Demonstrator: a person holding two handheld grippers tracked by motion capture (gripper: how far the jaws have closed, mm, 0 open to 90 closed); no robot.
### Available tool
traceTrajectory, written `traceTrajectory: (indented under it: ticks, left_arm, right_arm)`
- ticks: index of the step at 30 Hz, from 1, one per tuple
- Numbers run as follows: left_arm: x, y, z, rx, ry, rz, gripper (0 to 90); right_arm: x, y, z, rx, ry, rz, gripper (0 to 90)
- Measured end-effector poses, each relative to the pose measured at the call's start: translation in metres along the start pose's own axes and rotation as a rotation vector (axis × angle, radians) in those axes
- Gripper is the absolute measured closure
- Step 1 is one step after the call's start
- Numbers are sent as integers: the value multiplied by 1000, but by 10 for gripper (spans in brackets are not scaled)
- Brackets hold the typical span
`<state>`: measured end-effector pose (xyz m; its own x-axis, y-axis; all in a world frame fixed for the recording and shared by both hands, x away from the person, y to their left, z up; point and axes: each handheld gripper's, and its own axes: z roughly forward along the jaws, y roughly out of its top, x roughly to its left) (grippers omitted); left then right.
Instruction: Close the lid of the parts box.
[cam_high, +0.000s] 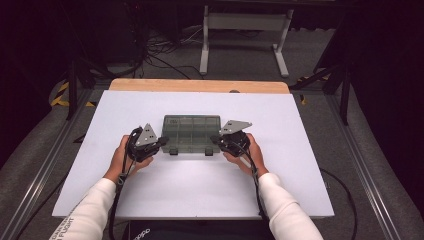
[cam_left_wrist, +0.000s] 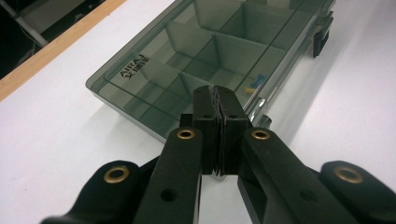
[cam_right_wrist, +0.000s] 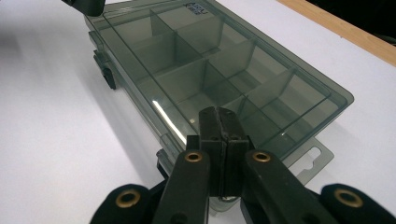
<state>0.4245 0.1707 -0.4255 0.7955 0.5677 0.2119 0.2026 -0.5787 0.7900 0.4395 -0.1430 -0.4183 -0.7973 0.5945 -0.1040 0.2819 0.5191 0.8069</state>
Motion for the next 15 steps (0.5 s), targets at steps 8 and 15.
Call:
traceTrajectory:
  ticks: [8, 15]
  left_arm:
    - [1, -1, -1, -3, 11, -4, 869]
    - [0, -3, 2, 4, 3, -4, 880]
  right_arm:
    - [4, -3, 2, -6, 4, -11, 900]
    - [4, -4, 3, -5, -2, -14, 900]
